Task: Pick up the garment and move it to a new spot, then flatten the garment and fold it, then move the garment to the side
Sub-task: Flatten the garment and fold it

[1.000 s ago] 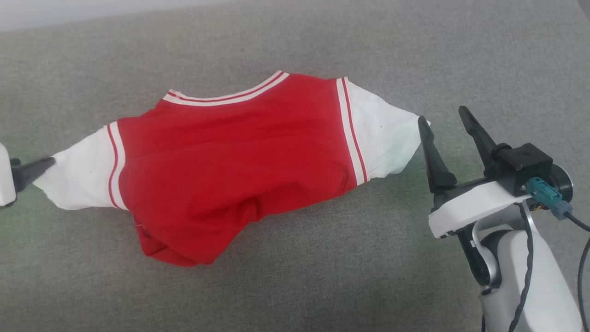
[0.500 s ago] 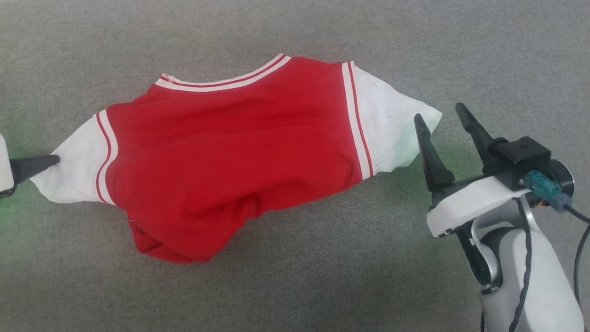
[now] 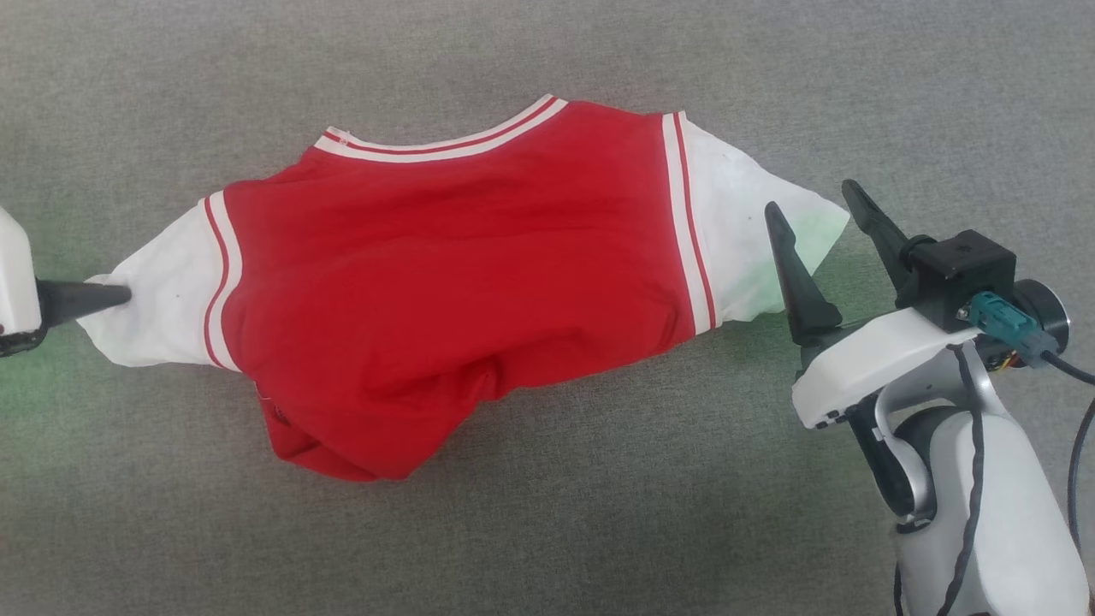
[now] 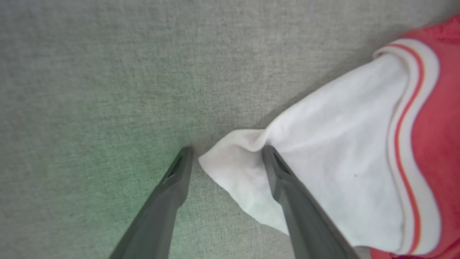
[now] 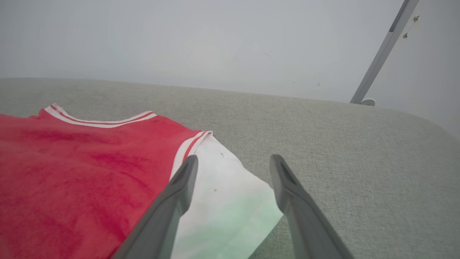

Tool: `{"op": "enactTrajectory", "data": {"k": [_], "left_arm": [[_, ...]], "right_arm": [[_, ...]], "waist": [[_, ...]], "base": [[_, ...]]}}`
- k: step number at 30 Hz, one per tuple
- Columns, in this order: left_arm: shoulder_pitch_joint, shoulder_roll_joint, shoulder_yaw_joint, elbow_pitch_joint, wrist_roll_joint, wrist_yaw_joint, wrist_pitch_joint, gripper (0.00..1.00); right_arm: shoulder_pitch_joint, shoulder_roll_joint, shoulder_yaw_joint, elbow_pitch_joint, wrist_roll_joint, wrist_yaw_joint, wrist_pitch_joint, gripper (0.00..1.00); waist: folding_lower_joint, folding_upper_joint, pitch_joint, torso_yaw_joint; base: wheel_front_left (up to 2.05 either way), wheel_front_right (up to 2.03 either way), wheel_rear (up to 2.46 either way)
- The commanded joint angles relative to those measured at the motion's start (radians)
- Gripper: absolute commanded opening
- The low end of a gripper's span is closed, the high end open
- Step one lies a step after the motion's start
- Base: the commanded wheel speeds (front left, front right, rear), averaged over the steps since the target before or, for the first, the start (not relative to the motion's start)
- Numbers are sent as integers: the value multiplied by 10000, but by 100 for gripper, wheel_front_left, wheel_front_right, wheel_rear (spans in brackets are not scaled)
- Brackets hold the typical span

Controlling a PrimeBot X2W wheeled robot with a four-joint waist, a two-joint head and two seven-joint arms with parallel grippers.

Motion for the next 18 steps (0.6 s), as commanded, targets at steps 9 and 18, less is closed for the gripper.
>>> {"op": "enactTrajectory", "data": {"k": [9,18], "left_arm": [[783,-13,-399,-782,450,617,-309,100],[1056,-615,-365,-419,300,141,-982,0]], "right_arm": [[-119,3,40,2,172,-7,175,100],[-943,-3,-133,788,461,-7,2277,100]], "waist": [[0,-2,116,16],[0,-2,140,148]], "base": [[0,0,0],[0,0,0]]}}
